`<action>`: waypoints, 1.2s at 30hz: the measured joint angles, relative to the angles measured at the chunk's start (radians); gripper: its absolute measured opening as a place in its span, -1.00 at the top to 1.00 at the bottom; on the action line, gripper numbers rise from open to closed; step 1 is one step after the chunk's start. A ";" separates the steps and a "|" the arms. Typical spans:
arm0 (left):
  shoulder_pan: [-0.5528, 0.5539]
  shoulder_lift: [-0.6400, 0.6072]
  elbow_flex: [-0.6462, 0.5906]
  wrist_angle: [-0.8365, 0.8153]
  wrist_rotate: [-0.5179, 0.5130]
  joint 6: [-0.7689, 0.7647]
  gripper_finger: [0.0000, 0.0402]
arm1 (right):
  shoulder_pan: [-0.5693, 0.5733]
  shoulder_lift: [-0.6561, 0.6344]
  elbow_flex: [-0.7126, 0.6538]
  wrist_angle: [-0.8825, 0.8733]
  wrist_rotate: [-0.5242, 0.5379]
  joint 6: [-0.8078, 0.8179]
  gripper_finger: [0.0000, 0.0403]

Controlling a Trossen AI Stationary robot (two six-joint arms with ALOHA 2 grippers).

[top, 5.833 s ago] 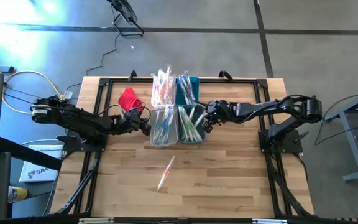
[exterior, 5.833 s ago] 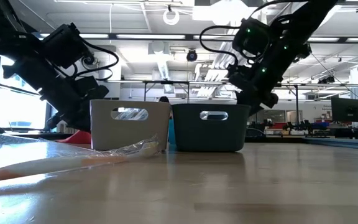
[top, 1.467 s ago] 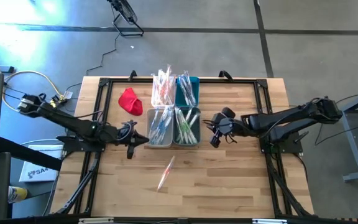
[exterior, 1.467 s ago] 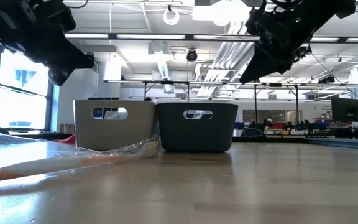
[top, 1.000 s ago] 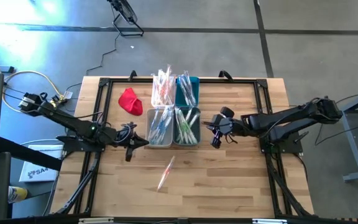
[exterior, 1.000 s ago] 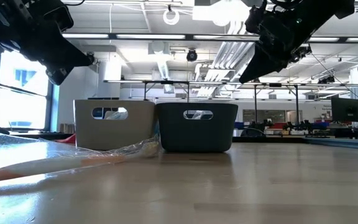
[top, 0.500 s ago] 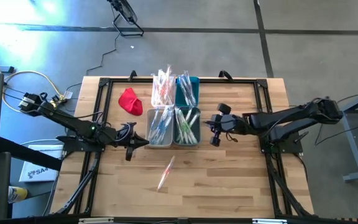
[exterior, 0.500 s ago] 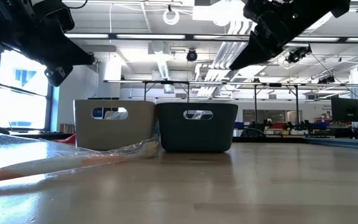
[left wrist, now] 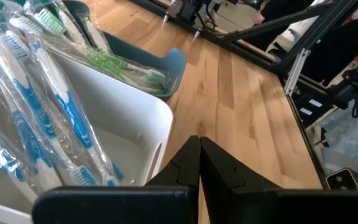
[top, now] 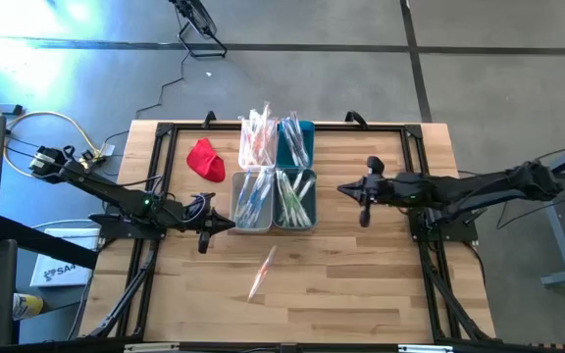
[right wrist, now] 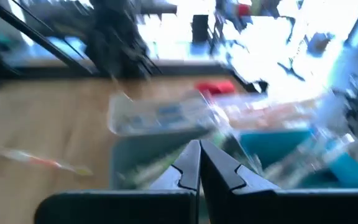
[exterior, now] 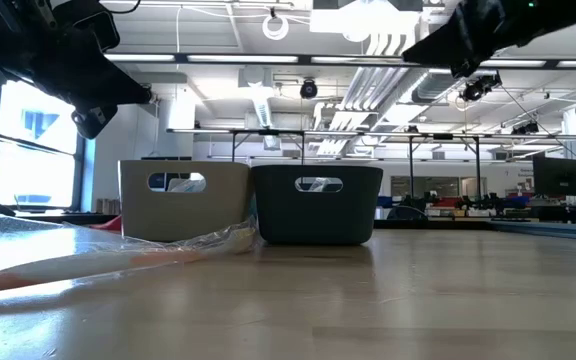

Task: Pick & Place Toothbrushes
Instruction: Put the orange toothbrush into the transparent bin

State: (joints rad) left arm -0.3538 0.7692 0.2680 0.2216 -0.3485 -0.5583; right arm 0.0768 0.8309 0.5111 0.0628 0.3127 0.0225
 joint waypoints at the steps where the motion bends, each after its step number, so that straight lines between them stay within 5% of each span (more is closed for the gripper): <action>1: 0.000 0.000 0.000 -0.001 0.000 0.000 0.98 | 0.000 -0.027 -0.029 0.041 -0.022 -0.012 0.99; 12: 0.000 0.000 0.000 0.022 0.000 -0.003 0.98 | 0.000 -0.156 -0.297 0.412 -0.085 -0.064 0.99; 26: -0.018 0.023 0.000 0.153 -0.014 -0.099 0.98 | 0.000 -0.152 -0.308 0.476 -0.084 -0.130 0.99; 36: -0.120 0.311 0.206 0.157 -0.067 -0.093 0.98 | 0.000 -0.152 -0.308 0.471 -0.084 -0.131 0.99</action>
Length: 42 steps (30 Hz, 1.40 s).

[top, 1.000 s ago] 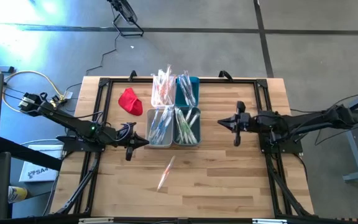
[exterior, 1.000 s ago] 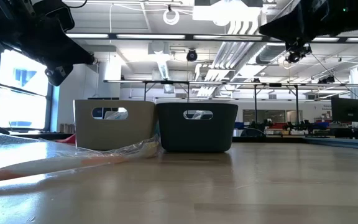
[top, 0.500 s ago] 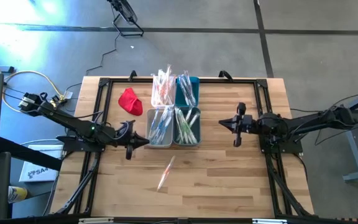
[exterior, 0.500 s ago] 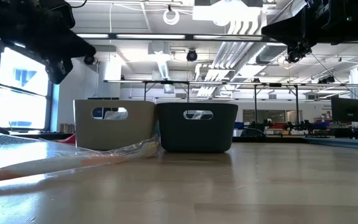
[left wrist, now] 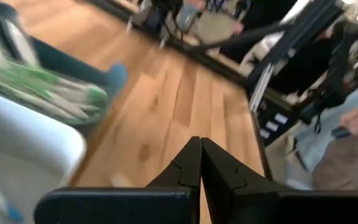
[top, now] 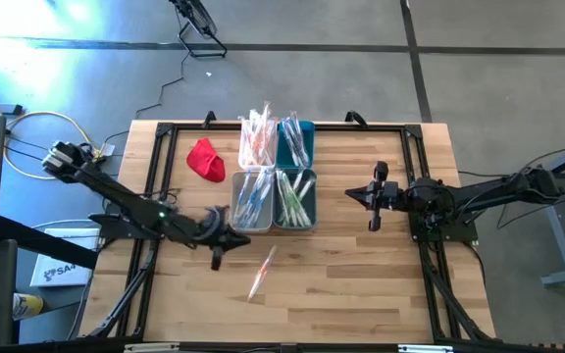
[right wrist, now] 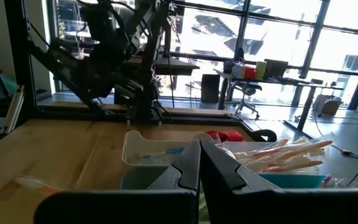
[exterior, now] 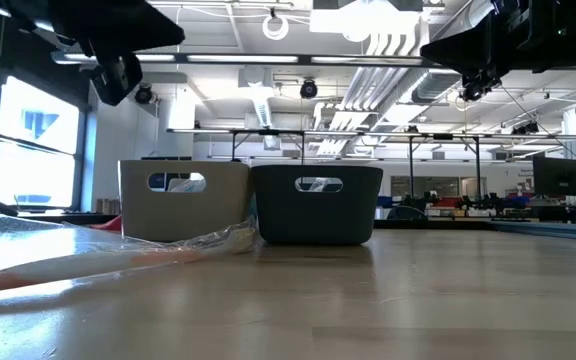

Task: Pick & Place Toothbrushes
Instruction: Put the orange toothbrush into the transparent bin

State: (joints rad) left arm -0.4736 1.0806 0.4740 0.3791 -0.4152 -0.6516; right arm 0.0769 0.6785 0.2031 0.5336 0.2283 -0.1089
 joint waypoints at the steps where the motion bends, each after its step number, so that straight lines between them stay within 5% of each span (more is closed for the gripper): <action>1: -0.008 0.038 0.034 -0.024 0.000 -0.011 0.98 | 0.000 0.000 0.000 -0.002 0.000 0.004 0.99; 10: -0.011 0.304 0.408 -0.755 0.078 -0.523 0.98 | 0.000 0.000 0.000 -0.013 -0.002 0.025 0.99; 13: -0.011 0.396 0.501 -0.884 0.162 -0.612 0.98 | 0.000 0.000 0.000 -0.026 -0.003 0.050 0.99; 22: -0.011 0.578 0.627 -0.892 0.275 -0.628 0.98 | 0.000 0.000 0.000 -0.037 -0.003 0.063 0.99; 32: -0.010 0.604 0.629 -0.869 0.281 -0.629 0.96 | 0.000 0.000 0.001 -0.065 -0.004 0.112 0.99; 42: -0.010 0.685 0.629 -0.799 0.283 -0.589 0.38 | 0.000 0.001 0.001 -0.064 -0.003 0.110 0.99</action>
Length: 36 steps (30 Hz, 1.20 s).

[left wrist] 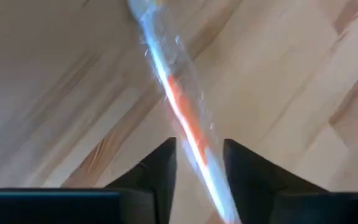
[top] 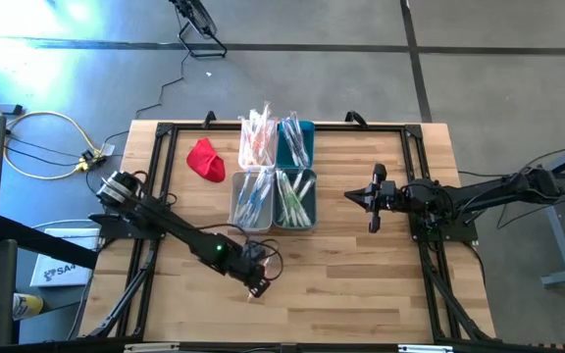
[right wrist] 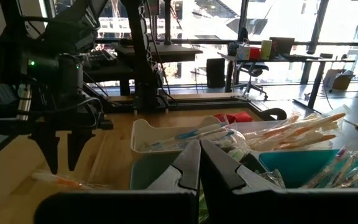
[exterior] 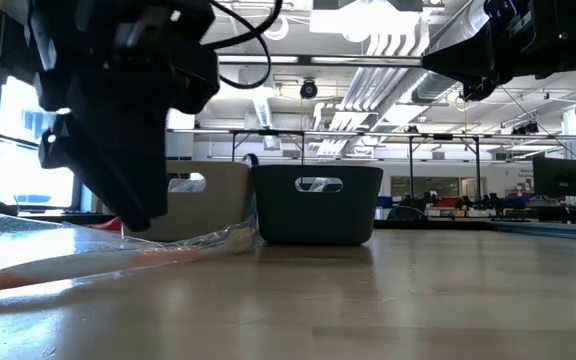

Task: Pick & Place Toothbrushes
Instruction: Put the orange toothbrush into the transparent bin

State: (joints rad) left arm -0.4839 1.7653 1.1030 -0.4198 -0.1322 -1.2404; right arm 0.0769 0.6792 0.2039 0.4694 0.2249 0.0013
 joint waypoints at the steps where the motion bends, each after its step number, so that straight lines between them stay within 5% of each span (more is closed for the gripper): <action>1: 0.000 0.009 0.000 0.016 -0.014 0.002 0.34 | 0.000 0.000 0.000 0.000 0.000 0.000 0.99; 21: 0.000 0.112 0.003 0.065 -0.053 0.005 0.24 | 0.000 0.000 0.000 -0.002 0.000 0.025 0.99; 36: 0.000 0.120 0.042 0.082 0.005 0.005 0.96 | 0.000 0.000 0.000 -0.002 0.000 0.026 0.99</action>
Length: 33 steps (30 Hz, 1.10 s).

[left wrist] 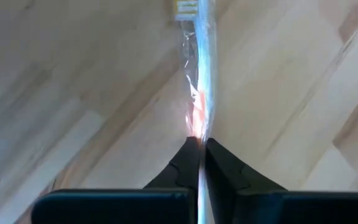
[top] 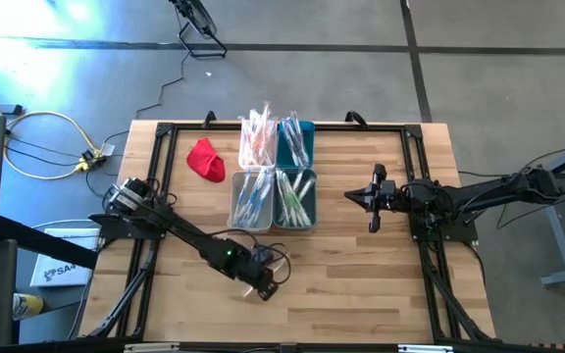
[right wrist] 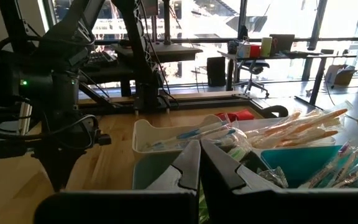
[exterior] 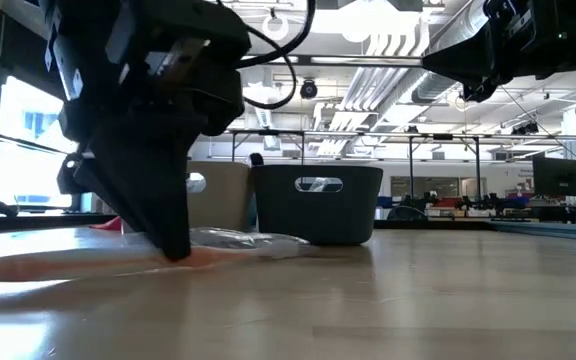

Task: Pick & Place Toothbrushes
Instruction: Put the orange toothbrush into the transparent bin

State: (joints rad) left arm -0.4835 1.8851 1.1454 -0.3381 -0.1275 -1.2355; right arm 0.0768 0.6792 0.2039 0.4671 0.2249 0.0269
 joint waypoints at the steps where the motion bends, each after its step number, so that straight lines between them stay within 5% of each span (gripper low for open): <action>1: 0.000 0.000 0.010 -0.013 0.009 0.009 0.97 | 0.000 0.000 0.000 0.000 0.000 0.000 0.99; 7: -0.001 0.005 0.114 -0.069 0.065 0.173 0.97 | 0.000 0.000 0.000 -0.001 0.000 0.006 0.99; 13: 0.000 0.002 0.281 -0.325 0.060 0.282 0.97 | 0.000 0.000 0.000 -0.002 0.000 0.007 0.99; 23: 0.032 0.000 0.606 -0.931 -0.206 0.355 0.97 | 0.000 0.000 0.000 -0.010 -0.007 0.030 0.99; 33: 0.157 -0.003 0.903 -1.237 -0.443 0.518 0.97 | 0.000 0.000 0.000 -0.010 -0.026 0.031 0.99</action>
State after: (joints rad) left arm -0.3268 1.8820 2.0479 -1.5756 -0.5709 -0.7174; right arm 0.0769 0.6792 0.2039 0.4575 0.1986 0.0574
